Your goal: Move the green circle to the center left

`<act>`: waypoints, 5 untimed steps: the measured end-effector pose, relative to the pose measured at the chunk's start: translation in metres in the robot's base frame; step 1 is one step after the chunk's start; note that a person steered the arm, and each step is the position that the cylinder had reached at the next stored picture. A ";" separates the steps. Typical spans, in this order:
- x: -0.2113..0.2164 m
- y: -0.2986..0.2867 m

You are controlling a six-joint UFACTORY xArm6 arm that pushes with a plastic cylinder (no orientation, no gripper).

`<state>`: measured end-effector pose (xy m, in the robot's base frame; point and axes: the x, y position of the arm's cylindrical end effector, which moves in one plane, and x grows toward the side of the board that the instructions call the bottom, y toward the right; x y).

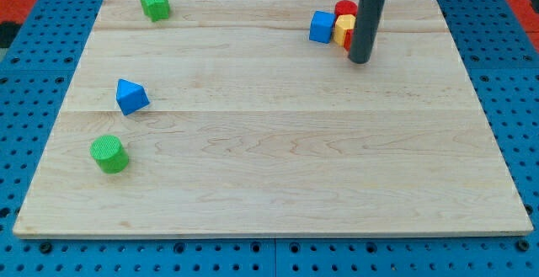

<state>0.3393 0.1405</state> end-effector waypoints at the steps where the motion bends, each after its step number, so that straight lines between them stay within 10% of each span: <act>1: -0.011 0.017; 2: -0.033 0.018; 5: 0.125 -0.171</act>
<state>0.4643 -0.0302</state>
